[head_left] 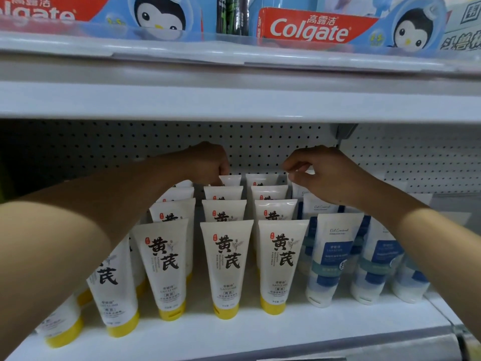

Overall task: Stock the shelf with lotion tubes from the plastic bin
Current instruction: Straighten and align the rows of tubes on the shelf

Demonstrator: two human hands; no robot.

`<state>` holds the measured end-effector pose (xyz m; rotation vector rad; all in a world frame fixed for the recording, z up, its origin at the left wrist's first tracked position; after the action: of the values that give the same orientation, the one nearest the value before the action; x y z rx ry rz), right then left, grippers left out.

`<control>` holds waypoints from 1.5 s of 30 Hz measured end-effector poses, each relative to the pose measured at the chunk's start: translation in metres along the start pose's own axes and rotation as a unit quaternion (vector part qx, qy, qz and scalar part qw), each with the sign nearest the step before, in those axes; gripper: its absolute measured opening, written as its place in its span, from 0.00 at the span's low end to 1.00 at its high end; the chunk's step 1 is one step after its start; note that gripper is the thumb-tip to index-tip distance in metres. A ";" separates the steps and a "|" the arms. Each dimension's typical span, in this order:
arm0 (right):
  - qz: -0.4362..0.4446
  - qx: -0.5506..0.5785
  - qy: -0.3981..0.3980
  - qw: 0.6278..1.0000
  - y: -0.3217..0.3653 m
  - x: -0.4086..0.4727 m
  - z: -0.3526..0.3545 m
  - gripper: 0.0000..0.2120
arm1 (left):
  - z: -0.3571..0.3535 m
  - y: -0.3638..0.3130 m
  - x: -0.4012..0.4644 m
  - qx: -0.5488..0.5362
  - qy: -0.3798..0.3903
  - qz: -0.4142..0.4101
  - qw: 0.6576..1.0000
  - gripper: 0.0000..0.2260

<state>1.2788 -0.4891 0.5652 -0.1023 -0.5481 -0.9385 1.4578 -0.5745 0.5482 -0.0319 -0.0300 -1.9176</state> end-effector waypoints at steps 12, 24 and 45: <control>-0.023 -0.031 0.076 0.996 -0.009 0.033 -0.007 0.14 | 0.012 0.004 -0.011 -0.086 -0.010 0.023 0.996 0.11; -0.021 -0.057 0.271 0.961 -0.012 0.063 -0.045 0.07 | 0.025 0.021 -0.032 -0.135 -0.061 0.038 0.988 0.11; -0.043 -0.059 0.215 0.974 -0.009 0.055 -0.035 0.15 | 0.031 0.040 -0.048 -0.163 -0.067 0.059 0.983 0.09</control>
<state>1.3115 -0.5456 0.5610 0.0184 -0.0965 -1.0413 1.5115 -0.5421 0.5776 -0.3755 0.1918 -1.7809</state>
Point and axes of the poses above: each hand's wrist, its own x-axis towards the middle knuckle, its own z-axis out of the back of the hand, y = z × x, the point moved 5 cm from there along x, towards the middle knuckle, and after that the axes turned 12 degrees about z, right-handed, at the moved point
